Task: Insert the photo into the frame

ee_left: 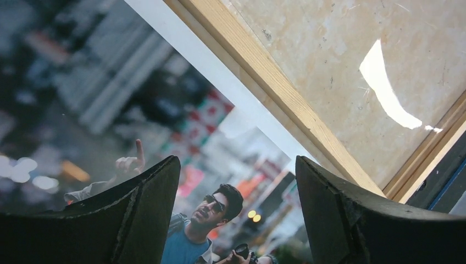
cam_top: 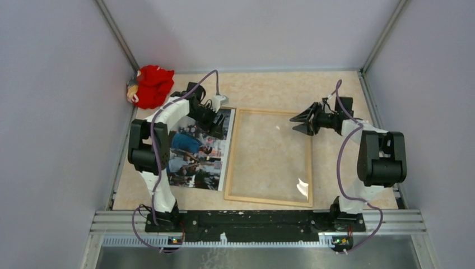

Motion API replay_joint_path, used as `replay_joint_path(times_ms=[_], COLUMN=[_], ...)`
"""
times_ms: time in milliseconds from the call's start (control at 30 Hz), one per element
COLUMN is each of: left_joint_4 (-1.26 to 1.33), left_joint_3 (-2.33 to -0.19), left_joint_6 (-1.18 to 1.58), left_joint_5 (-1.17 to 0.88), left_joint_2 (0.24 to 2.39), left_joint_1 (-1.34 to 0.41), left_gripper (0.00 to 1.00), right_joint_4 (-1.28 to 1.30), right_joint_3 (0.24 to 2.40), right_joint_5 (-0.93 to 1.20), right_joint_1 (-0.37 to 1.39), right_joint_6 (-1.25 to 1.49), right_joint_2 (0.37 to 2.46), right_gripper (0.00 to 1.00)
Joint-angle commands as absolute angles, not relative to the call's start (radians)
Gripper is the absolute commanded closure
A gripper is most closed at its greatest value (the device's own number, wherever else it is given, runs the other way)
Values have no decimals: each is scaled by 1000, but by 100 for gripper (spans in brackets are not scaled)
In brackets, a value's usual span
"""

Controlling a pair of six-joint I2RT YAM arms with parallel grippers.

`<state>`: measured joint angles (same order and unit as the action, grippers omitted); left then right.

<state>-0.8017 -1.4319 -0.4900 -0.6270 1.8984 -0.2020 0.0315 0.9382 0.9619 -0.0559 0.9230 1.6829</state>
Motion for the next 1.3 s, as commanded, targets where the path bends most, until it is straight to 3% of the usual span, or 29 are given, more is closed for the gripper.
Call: replay_joint_path(times_ms=[0,133,567,733,833,1000,1200,1267], left_joint_4=[-761,-755,-753,-751,-754,-757,-759,-756], left_joint_3=[-1420,-1412,-1413,-1416,-1424,-1427,-1430,-1428], left_joint_6=[-480,-480,-480,-476,-476,-475,-469,-464], left_joint_5=[-623,-619,-601,-593,-591,-584,-585,-581], left_joint_2=[1904,1906,1914,1929,1936,1931,1937,1939], left_joint_1=[-202,-210,-232,-253,-262,-267,-272,-274], left_gripper=[17,17,19,20,21,21,22,22], right_joint_4=[6,12,155,200,194,166,102,121], right_joint_3=[864,772,584,550,565,593,614,639], right_joint_5=[964,930,843,814,810,809,815,799], right_joint_1=[-63,-63,-63,-62,-61,-52,-9,21], right_joint_6=[865,820,714,699,693,691,710,688], right_joint_2=[1650,1616,1389,1293,1303,1352,1382,1363], right_gripper=[49,39,42,56,69,80,100,100])
